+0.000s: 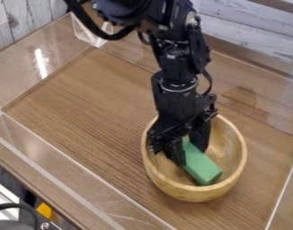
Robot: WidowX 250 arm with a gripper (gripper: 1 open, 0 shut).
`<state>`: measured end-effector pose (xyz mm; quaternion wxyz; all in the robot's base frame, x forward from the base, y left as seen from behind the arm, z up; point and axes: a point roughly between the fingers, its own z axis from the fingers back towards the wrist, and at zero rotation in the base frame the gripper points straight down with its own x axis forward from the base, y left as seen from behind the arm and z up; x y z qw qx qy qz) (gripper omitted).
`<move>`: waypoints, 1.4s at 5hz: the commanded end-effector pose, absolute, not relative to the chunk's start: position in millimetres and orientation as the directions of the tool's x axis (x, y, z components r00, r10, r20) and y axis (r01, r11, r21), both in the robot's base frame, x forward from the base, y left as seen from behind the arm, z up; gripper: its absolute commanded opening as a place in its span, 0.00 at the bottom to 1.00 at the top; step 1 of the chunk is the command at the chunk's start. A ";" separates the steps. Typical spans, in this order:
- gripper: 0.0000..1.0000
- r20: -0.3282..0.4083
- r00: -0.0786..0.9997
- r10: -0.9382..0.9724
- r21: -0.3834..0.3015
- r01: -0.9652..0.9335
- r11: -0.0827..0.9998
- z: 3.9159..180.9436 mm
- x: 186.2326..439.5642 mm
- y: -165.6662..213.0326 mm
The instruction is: Remove the green block from inside the brown bowl and put it on the table
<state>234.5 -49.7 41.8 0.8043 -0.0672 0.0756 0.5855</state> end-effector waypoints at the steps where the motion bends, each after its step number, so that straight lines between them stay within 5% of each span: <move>1: 0.00 -0.183 0.304 0.935 -0.068 -0.953 0.296 56.2 239.6 -46.2; 7: 0.00 -0.166 0.292 0.942 -0.054 -0.956 0.287 62.6 235.9 -43.2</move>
